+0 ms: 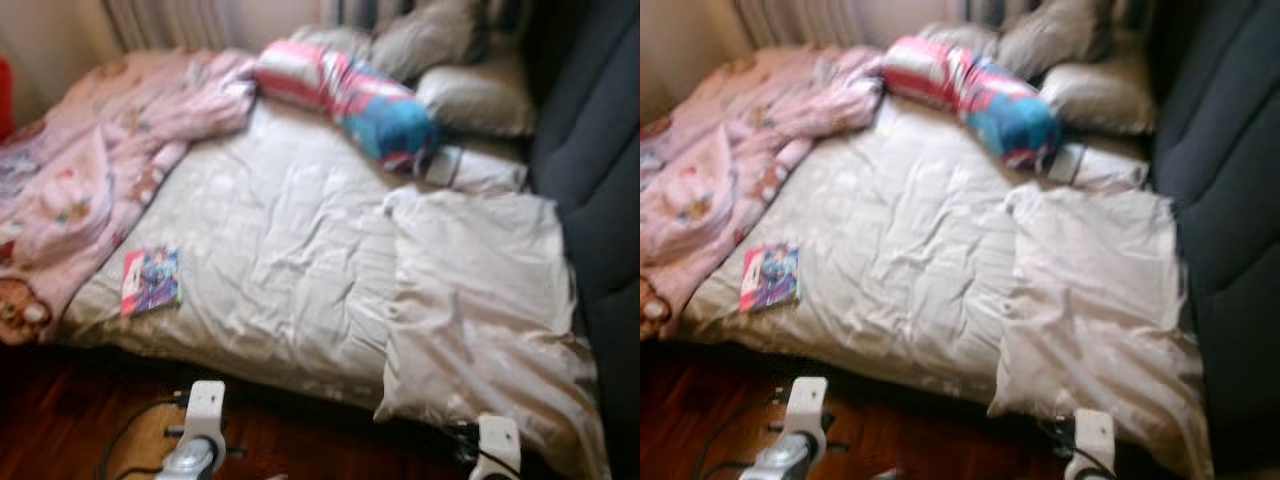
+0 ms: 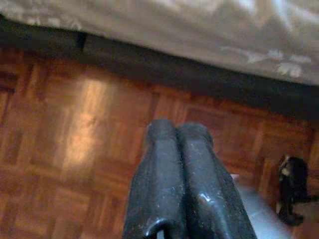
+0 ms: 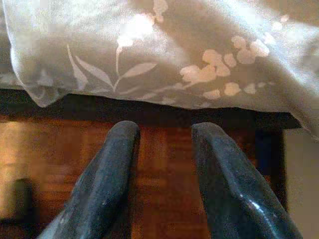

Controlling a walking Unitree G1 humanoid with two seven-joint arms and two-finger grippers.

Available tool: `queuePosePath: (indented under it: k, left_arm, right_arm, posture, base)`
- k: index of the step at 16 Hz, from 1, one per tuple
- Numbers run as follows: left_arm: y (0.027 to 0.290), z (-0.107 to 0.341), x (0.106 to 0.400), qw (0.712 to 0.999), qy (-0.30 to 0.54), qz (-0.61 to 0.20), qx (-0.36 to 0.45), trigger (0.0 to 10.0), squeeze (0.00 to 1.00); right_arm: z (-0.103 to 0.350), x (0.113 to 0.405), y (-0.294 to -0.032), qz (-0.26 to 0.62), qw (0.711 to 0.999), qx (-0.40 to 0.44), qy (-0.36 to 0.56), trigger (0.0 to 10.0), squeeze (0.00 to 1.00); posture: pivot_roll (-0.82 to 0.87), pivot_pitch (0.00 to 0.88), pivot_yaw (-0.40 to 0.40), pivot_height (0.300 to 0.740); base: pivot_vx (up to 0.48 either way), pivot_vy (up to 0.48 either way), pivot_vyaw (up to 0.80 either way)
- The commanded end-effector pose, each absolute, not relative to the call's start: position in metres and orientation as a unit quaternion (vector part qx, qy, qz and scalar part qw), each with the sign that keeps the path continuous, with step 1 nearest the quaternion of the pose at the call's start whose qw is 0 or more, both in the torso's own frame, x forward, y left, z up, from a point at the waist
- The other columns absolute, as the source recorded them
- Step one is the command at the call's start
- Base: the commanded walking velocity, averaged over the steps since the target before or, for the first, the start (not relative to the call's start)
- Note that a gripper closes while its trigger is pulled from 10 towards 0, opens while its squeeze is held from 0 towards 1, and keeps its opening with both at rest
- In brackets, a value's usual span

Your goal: Clean up the room

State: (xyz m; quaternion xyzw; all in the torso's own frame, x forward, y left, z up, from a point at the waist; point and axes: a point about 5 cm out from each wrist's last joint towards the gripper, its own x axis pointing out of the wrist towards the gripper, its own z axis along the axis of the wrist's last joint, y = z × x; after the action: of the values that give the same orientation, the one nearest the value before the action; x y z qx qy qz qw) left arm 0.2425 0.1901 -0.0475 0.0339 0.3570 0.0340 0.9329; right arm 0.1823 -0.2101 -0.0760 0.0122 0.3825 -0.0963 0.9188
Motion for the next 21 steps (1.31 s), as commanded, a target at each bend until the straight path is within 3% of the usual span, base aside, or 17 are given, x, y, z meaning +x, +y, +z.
queuePosePath:
  k: [1, 15, 17, 21]
  left_arm:
    - [0.199, -0.057, 0.227, 0.921, 0.385, 0.041, 0.043, 10.0, 0.00]
    - [0.197, -0.060, 0.222, 0.918, 0.393, 0.019, 0.054, 10.0, 0.00]
    - [0.196, -0.060, 0.223, 0.918, 0.392, 0.019, 0.054, 10.0, 0.00]
    - [0.194, -0.060, 0.223, 0.918, 0.393, 0.011, 0.058, 10.0, 0.00]
  right_arm:
    - [-0.080, 0.178, -0.201, -0.092, 0.915, 0.023, 0.392, 10.0, 0.00]
    - [-0.090, 0.157, -0.203, -0.119, 0.894, 0.040, 0.431, 10.0, 0.00]
    - [-0.091, 0.157, -0.201, -0.113, 0.892, 0.031, 0.437, 10.0, 0.00]
    - [-0.093, 0.153, -0.199, -0.107, 0.891, 0.028, 0.441, 10.0, 0.00]
  posture:
    - [-0.03, 0.150, 0.042, 0.740]
    - [-0.06, 0.131, 0.065, 0.740]
    - [-0.06, 0.128, 0.066, 0.740]
    - [-0.07, 0.110, 0.075, 0.740]
  base:
    - [0.000, 0.300, 0.00]
    - [0.000, 0.303, 0.00]
    - [0.000, 0.341, -0.80]
    - [0.000, 0.343, 0.00]
